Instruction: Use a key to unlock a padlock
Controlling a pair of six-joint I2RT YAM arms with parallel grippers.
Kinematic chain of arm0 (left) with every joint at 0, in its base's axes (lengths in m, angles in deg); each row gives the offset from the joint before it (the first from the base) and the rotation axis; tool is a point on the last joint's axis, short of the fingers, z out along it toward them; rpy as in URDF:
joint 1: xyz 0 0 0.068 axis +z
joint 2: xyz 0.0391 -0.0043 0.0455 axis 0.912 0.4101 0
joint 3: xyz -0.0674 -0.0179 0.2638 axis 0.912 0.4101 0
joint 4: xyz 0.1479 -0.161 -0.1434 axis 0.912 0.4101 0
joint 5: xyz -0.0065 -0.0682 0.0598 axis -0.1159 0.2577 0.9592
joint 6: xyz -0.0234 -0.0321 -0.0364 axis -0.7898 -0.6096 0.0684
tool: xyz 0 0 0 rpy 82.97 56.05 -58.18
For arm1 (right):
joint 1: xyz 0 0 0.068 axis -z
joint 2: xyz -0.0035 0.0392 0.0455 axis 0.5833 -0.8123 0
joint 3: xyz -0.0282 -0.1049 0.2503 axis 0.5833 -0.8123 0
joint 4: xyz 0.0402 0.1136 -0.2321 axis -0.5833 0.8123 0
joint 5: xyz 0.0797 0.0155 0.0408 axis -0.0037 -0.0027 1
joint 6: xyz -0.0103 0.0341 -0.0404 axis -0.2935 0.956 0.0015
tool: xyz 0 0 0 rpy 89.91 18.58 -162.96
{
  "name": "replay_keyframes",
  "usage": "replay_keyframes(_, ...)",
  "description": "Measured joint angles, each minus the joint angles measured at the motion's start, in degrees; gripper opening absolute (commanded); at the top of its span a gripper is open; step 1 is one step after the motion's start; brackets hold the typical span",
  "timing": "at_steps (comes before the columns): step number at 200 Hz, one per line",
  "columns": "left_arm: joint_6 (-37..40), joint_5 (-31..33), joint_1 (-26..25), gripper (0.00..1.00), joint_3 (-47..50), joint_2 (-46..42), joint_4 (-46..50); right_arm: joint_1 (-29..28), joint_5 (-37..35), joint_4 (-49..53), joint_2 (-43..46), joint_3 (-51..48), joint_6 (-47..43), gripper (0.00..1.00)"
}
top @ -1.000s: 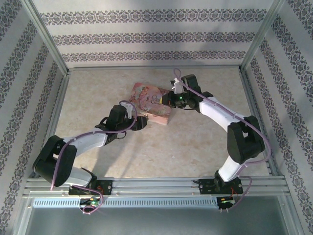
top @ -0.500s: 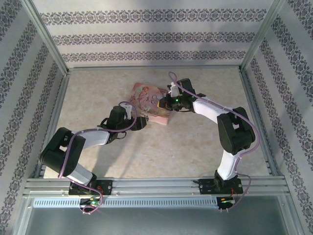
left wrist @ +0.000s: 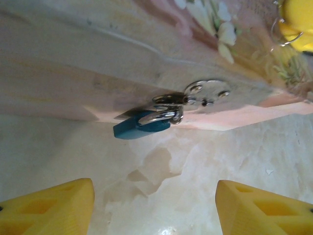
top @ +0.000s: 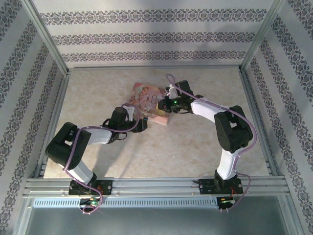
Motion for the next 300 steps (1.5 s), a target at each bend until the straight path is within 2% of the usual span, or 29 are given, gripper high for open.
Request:
replay_keyframes(121, 3.54, -2.32, 1.44, 0.65, -2.71, 6.34, -4.46, 0.00, 0.61, -3.17, 0.57, -2.10, -0.15, 0.00)
replay_keyframes(171, 4.66, -3.58, 1.46, 0.60, -4.46, 9.05, -7.43, 0.00, 0.55, -3.30, 0.72, -2.23, -0.22, 0.00)
replay_keyframes(224, 4.57, -4.94, 1.79, 0.50, -5.07, 11.02, -9.16, 0.00, 0.52, -2.71, 0.92, -2.25, -0.42, 0.00)
replay_keyframes(300, 4.09, -5.11, 1.70, 0.44, -5.07, 11.52, -10.14, 0.00, 0.55, -2.67, 1.03, -2.36, -0.79, 0.00)
